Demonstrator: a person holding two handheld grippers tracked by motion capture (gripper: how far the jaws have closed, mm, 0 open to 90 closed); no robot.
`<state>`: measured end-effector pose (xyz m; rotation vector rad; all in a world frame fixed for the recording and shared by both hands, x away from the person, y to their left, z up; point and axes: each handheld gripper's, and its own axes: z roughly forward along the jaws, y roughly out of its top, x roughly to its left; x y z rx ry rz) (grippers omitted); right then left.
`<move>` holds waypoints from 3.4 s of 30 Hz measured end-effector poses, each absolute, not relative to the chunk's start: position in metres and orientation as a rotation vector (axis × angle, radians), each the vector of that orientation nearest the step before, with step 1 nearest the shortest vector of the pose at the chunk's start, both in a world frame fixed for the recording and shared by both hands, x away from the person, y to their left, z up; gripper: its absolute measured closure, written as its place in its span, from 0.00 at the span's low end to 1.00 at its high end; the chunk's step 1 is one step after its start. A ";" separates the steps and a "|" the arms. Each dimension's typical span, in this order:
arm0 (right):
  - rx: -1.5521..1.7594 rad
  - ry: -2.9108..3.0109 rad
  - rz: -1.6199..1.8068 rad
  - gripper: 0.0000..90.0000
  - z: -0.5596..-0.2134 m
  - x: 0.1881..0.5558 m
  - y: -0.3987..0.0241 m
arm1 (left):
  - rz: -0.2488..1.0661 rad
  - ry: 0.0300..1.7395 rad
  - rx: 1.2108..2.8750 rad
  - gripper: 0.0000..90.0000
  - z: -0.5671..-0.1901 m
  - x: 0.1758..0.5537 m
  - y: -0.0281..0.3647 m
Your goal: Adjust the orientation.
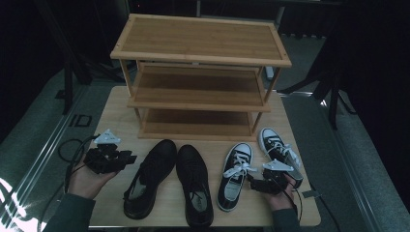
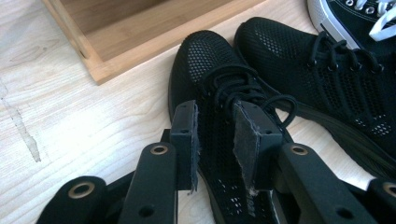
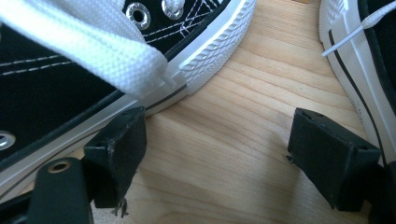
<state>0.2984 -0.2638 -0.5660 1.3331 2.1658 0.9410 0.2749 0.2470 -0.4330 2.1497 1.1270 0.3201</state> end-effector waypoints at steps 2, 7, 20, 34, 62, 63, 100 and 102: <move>1.333 2.166 0.941 0.22 -0.566 0.298 -0.264 | 0.320 1.125 2.150 0.76 -0.432 0.274 0.246; 1.333 2.166 0.941 0.22 -0.566 0.298 -0.264 | 0.305 1.130 2.163 0.74 -0.427 0.267 0.239; 1.333 2.166 0.941 0.22 -0.566 0.298 -0.264 | 0.265 1.157 2.191 0.72 -0.443 0.260 0.230; 1.333 2.166 0.941 0.22 -0.566 0.298 -0.264 | 0.278 1.226 2.359 0.73 -0.470 0.269 0.210; 1.332 2.168 0.942 0.22 -0.566 0.299 -0.264 | 0.278 1.342 2.312 0.98 -0.480 0.285 0.212; 1.331 2.168 0.942 0.22 -0.566 0.299 -0.264 | 0.273 1.356 2.292 0.98 -0.480 0.286 0.213; 1.331 2.168 0.942 0.22 -0.566 0.299 -0.264 | 0.332 1.445 2.122 0.98 -0.465 0.305 0.220; 1.331 2.168 0.942 0.22 -0.566 0.299 -0.264 | 0.331 1.444 2.121 0.97 -0.464 0.306 0.220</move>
